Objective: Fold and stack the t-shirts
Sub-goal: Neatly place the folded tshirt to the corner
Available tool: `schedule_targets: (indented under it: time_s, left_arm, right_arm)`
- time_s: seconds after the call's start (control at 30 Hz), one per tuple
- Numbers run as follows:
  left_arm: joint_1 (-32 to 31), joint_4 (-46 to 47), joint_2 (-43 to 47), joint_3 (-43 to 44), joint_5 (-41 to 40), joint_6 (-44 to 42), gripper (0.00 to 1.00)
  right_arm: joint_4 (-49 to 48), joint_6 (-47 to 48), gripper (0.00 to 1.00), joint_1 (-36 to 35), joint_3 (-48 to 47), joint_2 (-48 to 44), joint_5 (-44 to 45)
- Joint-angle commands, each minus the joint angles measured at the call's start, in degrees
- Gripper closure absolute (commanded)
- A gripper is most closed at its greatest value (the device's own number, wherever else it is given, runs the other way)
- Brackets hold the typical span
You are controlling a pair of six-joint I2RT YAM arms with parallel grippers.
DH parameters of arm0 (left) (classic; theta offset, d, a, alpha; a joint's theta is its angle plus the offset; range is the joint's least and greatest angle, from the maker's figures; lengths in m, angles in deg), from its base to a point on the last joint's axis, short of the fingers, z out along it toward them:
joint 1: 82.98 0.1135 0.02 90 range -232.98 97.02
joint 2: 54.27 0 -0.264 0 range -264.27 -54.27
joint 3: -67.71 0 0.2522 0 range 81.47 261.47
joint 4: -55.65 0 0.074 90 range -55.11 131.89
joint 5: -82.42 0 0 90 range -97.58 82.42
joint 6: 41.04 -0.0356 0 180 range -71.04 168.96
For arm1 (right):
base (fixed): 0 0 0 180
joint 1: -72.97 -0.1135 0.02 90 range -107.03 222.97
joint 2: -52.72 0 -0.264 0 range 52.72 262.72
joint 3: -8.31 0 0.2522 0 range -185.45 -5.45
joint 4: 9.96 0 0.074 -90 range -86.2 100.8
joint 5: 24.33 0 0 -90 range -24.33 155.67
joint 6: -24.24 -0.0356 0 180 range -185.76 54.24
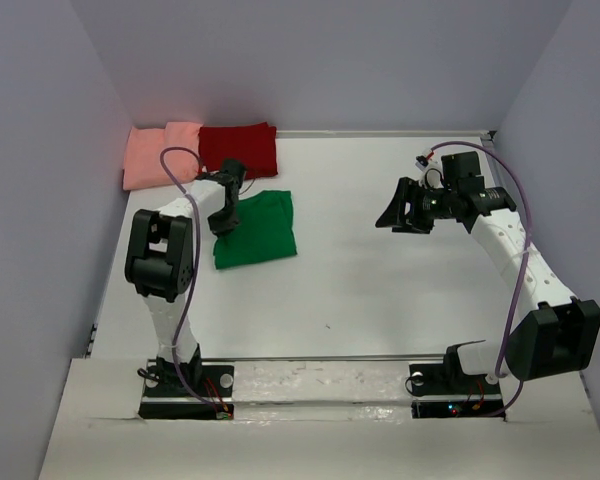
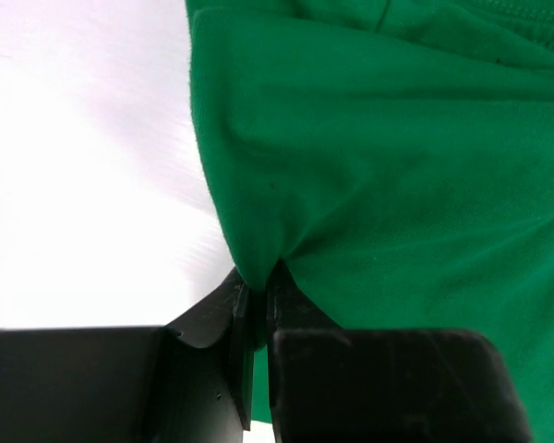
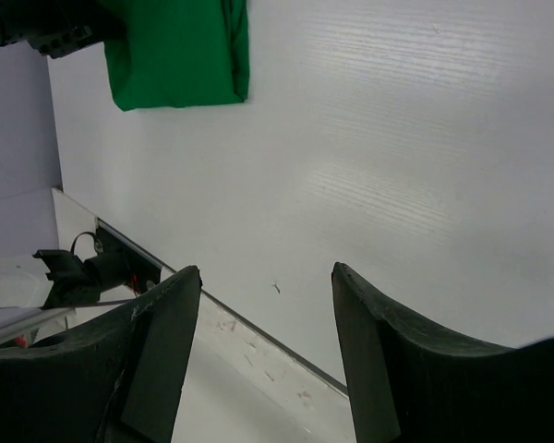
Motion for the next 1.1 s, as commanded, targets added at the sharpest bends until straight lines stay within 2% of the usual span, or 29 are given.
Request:
schedule_targets:
  time_s: [0.0, 0.57, 0.83, 1.07]
  left_arm:
    - [3.44, -3.69, 5.16, 1.09, -8.73, -3.4, 1.0]
    - [17.32, 2.1, 3.41, 2.4, -19.29, -16.23, 1.0]
    - [21.2, 3.34, -2.56, 10.83, -22.36, -18.0, 1.0]
    - [23.22, 2.72, -8.89, 18.83, -19.64, -18.61, 1.0]
  right_arm:
    - [0.22, 0.41, 0.36, -0.23, 0.25, -1.3, -1.29]
    - [0.04, -0.56, 0.35, -0.23, 1.04, -1.73, -2.43]
    - [0.13, -1.43, 0.36, -0.23, 2.36, -2.79, -2.78]
    - [1.62, -1.35, 0.36, -0.23, 3.07, -3.76, -1.99]
